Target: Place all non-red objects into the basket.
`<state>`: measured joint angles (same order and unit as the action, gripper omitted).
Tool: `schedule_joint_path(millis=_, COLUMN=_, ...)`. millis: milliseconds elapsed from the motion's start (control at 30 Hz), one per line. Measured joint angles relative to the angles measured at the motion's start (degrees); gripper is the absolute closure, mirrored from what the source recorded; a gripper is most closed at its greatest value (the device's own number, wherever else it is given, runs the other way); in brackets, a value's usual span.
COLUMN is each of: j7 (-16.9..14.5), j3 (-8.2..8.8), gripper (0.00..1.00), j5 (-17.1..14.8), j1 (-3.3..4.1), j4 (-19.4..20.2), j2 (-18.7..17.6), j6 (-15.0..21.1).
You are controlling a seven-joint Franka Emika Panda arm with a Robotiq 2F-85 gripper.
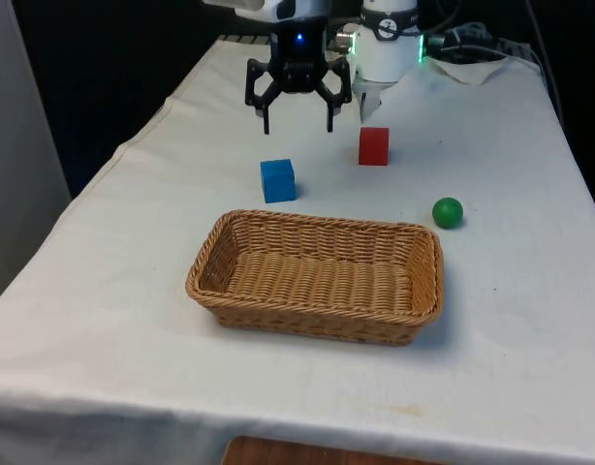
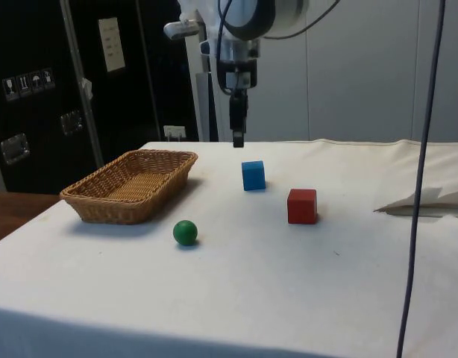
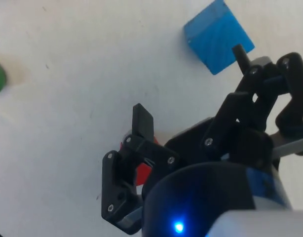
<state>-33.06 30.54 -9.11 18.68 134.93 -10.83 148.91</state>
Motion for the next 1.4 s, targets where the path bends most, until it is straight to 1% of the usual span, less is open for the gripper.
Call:
schedule_joint_path(millis=200, j7=-1.7, j3=0.92, gripper=0.00, j5=-0.5, j1=-0.46, j4=-0.1, j2=-0.2, j6=0.0)
schedule_joint_path(millis=333, j7=-4.3, j3=1.78, gripper=0.00, j5=-2.5, j1=-0.74, j4=-0.3, j2=-1.2, j6=0.0)
schedule_joint_path(millis=400, j7=-5.6, j3=2.01, gripper=0.00, j5=-3.6, j1=-0.86, j4=-0.6, j2=-1.7, j6=0.0)
schedule_joint_path(millis=433, j7=-6.8, j3=2.18, gripper=0.00, j5=-4.5, j1=-0.92, j4=-0.7, j2=-2.1, j6=0.0)
schedule_joint_path(millis=467, j7=-7.2, j3=2.23, gripper=0.00, j5=-4.8, j1=-0.92, j4=-0.7, j2=-2.2, j6=0.0)
schedule_joint_path(millis=600, j7=-7.8, j3=2.35, gripper=0.00, j5=-5.3, j1=-0.97, j4=-0.7, j2=-2.5, j6=0.0)
schedule_joint_path(millis=867, j7=-8.1, j3=2.23, gripper=0.00, j5=-5.8, j1=-0.97, j4=-0.6, j2=-3.4, j6=0.0)
schedule_joint_path(millis=933, j7=-8.7, j3=2.12, gripper=0.00, j5=-6.8, j1=-0.97, j4=-0.7, j2=-3.9, j6=0.0)
schedule_joint_path(millis=967, j7=-9.6, j3=2.12, gripper=0.00, j5=-8.0, j1=-1.03, j4=-1.0, j2=-4.6, j6=0.0)
schedule_joint_path(millis=1000, j7=-9.6, j3=2.12, gripper=0.00, j5=-8.0, j1=-1.03, j4=-1.0, j2=-4.6, j6=0.0)
schedule_joint_path(millis=1067, j7=-10.7, j3=2.12, gripper=0.00, j5=-9.3, j1=-1.03, j4=-1.4, j2=-5.5, j6=0.0)
schedule_joint_path(millis=1100, j7=-10.7, j3=2.12, gripper=0.00, j5=-9.3, j1=-1.03, j4=-1.4, j2=-5.5, j6=0.0)
schedule_joint_path(millis=1233, j7=-13.1, j3=2.18, gripper=0.00, j5=-11.9, j1=-1.15, j4=-2.3, j2=-7.0, j6=0.0)
schedule_joint_path(millis=1267, j7=-14.3, j3=2.23, gripper=0.00, j5=-13.1, j1=-1.26, j4=-2.6, j2=-7.6, j6=0.0)
schedule_joint_path(millis=1367, j7=-16.0, j3=2.23, gripper=0.00, j5=-14.6, j1=-1.32, j4=-2.8, j2=-8.3, j6=0.0)
schedule_joint_path(millis=1400, j7=-16.0, j3=2.23, gripper=0.00, j5=-14.6, j1=-1.32, j4=-2.8, j2=-8.3, j6=0.0)
